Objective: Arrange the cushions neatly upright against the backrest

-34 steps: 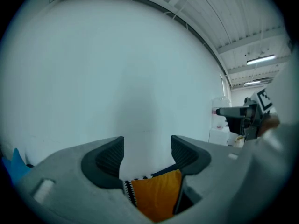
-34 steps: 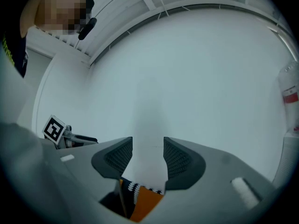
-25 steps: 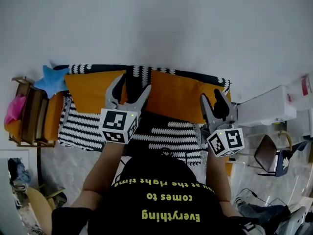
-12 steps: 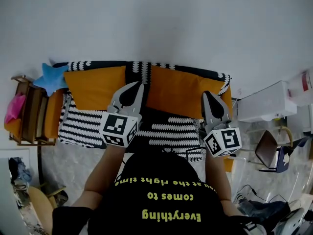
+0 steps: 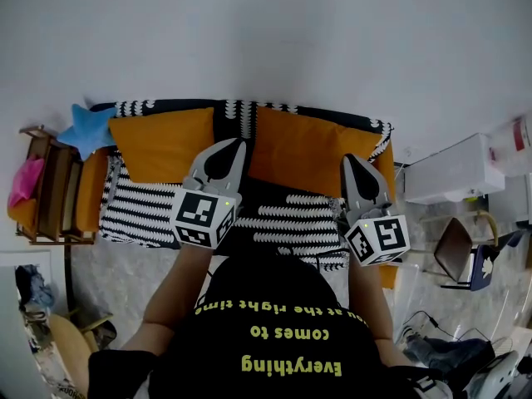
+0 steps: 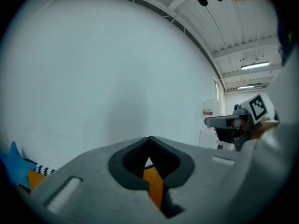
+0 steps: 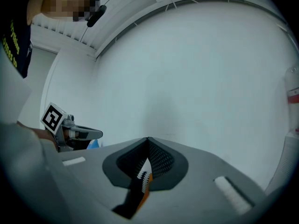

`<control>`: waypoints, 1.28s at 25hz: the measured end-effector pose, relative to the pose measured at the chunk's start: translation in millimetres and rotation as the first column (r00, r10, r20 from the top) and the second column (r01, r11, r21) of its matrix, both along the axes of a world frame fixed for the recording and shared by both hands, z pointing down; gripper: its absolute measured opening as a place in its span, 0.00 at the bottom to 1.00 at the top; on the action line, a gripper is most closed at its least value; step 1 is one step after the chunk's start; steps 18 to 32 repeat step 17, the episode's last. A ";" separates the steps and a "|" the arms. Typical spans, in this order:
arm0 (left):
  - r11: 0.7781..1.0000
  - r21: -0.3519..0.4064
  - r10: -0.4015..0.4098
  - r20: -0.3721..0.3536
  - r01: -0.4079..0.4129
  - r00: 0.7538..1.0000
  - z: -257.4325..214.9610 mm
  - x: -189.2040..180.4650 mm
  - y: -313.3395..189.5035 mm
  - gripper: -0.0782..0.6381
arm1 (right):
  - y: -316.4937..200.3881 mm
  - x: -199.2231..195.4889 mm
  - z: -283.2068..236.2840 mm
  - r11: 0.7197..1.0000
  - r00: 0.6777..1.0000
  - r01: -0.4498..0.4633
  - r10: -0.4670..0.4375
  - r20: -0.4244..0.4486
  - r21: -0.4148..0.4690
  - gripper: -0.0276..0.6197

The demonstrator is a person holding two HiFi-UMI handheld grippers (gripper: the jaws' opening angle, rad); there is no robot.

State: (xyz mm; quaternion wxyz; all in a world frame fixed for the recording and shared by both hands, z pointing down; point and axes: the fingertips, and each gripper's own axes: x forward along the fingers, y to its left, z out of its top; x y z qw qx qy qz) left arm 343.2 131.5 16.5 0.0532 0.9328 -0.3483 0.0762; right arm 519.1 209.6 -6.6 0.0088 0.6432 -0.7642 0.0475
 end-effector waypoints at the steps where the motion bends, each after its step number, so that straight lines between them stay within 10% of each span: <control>1: 1.000 -0.001 0.002 0.002 -0.002 1.000 1.0 -0.2 0.9 0.11 | 1.0 -0.1 0.2 1.000 1.000 -0.003 0.003 0.000 0.000 0.06; 32: 0.999 -0.017 0.039 -0.003 -0.039 0.999 3.6 5.8 2.8 0.11 | 10.7 1.9 -2.5 1.000 0.999 -0.029 0.029 -0.017 -0.004 0.06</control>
